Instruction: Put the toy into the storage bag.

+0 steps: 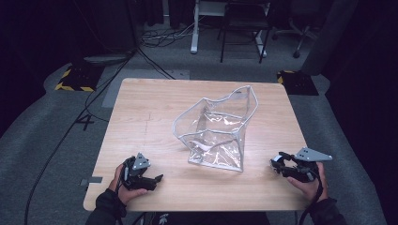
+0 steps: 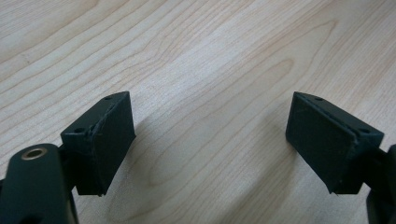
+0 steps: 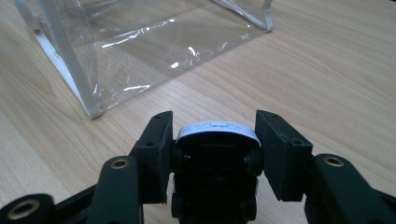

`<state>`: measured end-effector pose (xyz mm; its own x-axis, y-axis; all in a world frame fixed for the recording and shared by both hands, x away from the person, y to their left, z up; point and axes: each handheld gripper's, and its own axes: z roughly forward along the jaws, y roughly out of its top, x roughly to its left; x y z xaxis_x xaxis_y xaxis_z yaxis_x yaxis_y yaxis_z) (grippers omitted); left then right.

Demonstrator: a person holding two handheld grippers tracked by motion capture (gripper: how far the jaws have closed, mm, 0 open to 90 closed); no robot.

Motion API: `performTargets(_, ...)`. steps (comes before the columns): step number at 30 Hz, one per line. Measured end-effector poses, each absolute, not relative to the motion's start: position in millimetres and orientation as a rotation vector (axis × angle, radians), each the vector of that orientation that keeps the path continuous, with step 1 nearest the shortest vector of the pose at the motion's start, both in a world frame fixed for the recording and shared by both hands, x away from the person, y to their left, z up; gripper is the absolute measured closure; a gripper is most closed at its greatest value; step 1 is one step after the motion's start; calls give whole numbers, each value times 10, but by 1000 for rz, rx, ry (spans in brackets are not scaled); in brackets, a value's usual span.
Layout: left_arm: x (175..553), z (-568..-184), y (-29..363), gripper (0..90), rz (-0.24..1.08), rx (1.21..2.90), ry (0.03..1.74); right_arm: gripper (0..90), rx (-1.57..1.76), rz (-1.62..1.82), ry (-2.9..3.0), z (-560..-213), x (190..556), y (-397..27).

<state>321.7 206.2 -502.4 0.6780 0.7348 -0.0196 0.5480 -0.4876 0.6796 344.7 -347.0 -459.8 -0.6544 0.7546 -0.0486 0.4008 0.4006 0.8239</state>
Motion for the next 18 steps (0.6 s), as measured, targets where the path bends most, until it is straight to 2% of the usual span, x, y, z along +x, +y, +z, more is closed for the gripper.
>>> performTargets(18, 3215, -5024, 2061, 158, 359, 2215, 984, 487, 969, 1212, 2157, -4134, 3672, -3407)
